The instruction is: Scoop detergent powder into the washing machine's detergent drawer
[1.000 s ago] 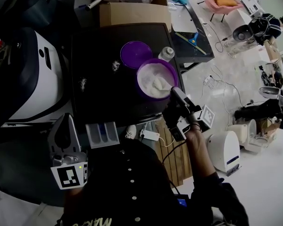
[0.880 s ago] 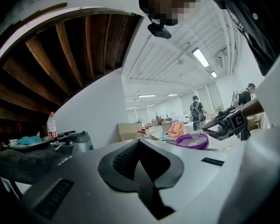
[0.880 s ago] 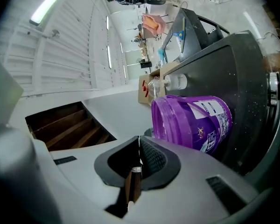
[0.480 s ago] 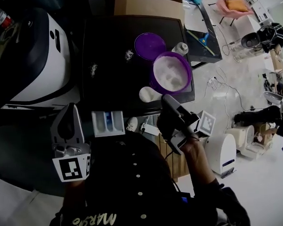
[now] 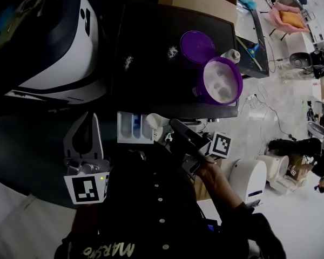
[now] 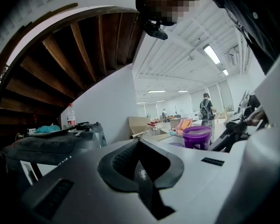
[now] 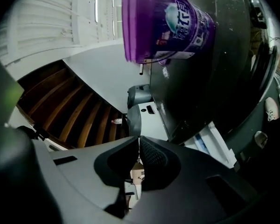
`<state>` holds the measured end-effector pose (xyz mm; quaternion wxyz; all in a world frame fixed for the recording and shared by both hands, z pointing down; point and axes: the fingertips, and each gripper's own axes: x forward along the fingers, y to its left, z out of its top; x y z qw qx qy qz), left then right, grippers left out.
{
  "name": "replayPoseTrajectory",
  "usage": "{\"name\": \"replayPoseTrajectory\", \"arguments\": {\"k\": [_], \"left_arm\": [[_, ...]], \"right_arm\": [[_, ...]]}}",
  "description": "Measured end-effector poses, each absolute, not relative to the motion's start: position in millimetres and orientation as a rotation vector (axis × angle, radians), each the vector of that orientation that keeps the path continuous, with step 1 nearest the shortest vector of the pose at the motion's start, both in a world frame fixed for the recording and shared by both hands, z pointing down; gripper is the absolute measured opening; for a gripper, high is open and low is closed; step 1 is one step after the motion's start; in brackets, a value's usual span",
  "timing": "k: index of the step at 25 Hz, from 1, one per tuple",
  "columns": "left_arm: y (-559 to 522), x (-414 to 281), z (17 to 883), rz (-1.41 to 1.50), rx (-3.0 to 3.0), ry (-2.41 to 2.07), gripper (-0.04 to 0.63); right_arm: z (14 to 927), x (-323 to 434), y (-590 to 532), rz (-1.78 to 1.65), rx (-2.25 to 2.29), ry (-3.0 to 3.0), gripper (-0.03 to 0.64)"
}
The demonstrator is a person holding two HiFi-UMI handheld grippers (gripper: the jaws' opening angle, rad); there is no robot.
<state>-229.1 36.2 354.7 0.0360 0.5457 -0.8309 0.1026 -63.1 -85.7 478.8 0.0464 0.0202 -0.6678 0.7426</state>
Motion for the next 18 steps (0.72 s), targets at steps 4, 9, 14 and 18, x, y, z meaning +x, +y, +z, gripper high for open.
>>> {"name": "replayPoseTrajectory", "arguments": {"k": [4, 9, 14, 18], "left_arm": [[42.2, -227.8, 361.5, 0.321, 1.655, -2.535, 0.014], [36.6, -219.6, 374.1, 0.327, 1.68, -2.484, 0.014], [27.6, -211.2, 383.4, 0.326, 1.704, -2.454, 0.014], [24.9, -205.0, 391.1, 0.336, 1.717, -2.432, 0.014]], "right_arm": [[512.9, -64.2, -71.7, 2.175, 0.086, -2.052, 0.032], [552.3, -60.8, -60.6, 2.068, 0.151, -2.086, 0.032], [580.8, -60.5, -53.5, 1.902, 0.2, -2.142, 0.032], [598.3, -57.3, -42.4, 1.672, 0.224, -2.189, 0.032]]}}
